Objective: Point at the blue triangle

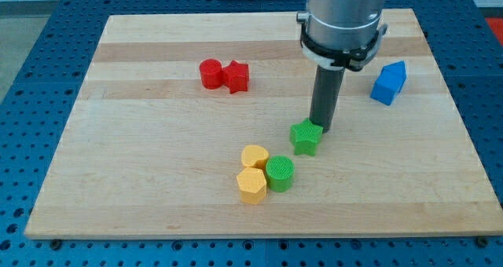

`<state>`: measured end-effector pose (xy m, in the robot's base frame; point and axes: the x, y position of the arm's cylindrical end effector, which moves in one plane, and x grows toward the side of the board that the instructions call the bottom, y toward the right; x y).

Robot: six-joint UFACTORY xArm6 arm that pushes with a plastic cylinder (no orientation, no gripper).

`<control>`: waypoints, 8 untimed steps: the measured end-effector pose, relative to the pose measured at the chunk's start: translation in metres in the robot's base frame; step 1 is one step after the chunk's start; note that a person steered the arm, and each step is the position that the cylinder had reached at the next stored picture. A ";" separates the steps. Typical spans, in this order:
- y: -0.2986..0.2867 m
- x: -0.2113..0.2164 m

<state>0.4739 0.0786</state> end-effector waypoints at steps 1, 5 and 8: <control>-0.005 0.013; 0.001 0.018; 0.045 0.004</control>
<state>0.4775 0.1239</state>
